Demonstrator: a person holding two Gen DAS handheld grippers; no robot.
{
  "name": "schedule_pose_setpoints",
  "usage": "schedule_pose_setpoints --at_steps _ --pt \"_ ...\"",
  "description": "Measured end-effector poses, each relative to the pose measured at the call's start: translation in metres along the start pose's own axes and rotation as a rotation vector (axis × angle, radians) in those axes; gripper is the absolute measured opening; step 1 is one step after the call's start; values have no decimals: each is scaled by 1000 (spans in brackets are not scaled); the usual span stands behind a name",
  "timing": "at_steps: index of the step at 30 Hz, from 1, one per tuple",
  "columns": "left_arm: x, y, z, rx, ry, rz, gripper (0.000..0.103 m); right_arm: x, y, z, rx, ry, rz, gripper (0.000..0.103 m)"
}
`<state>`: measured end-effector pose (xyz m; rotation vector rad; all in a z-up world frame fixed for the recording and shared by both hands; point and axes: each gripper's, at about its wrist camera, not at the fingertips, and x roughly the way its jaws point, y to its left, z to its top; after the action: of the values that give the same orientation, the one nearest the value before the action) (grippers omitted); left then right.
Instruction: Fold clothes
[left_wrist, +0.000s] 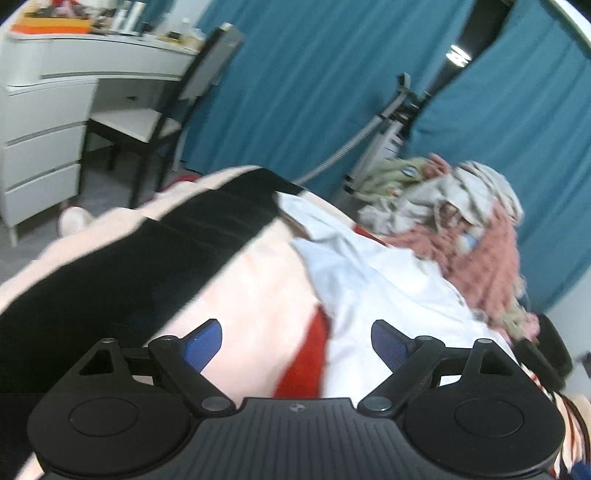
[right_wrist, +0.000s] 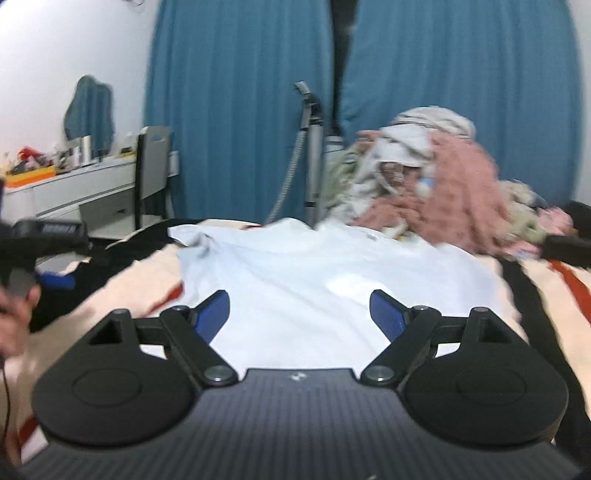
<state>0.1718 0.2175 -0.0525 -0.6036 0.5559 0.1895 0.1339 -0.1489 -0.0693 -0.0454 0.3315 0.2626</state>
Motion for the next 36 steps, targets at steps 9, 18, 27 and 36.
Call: schedule_pose_setpoints --at_steps 9,18,27,36 --pt "83 1 10 -74 81 -17 71 -44 -46 -38 206 -96 -28 84" --pt "175 31 28 -229 -8 -89 57 -1 -60 -66 350 -32 18 84" --pt "232 3 33 -64 -52 -72 54 31 -59 -86 397 55 4 84" --pt "208 14 36 -137 -73 -98 3 19 -63 -79 347 -3 -140 84"
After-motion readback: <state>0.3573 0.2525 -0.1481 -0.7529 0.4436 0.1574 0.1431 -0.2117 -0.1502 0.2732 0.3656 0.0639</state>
